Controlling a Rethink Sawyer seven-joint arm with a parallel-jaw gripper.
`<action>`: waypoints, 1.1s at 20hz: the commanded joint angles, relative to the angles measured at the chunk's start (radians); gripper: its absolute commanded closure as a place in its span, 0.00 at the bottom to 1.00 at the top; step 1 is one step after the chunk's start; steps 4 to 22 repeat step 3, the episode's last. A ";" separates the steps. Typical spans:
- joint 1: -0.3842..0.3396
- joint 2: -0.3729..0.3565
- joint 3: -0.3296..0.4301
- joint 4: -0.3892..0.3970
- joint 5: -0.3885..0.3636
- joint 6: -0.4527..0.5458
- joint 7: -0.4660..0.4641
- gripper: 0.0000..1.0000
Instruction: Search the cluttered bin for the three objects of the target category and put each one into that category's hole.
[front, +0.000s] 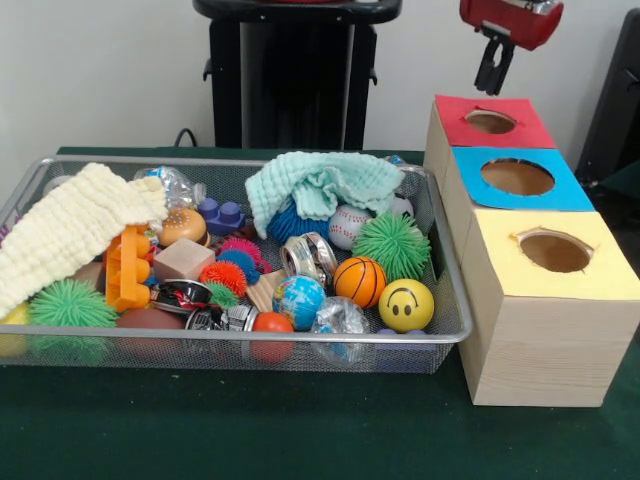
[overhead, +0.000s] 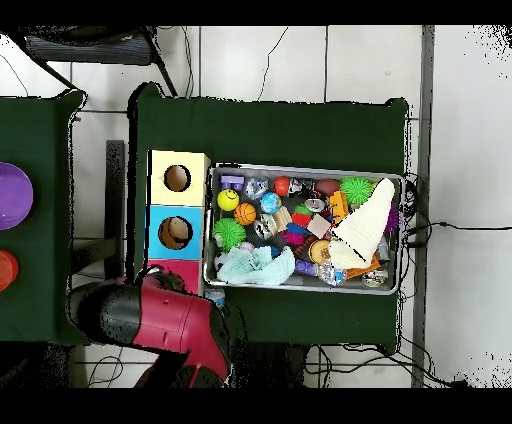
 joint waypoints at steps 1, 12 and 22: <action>-0.025 0.022 0.009 -0.063 -0.045 0.070 0.142 1.00; -0.029 0.025 0.013 -0.060 -0.044 0.063 0.138 1.00; -0.029 0.025 0.013 -0.060 -0.044 0.063 0.138 1.00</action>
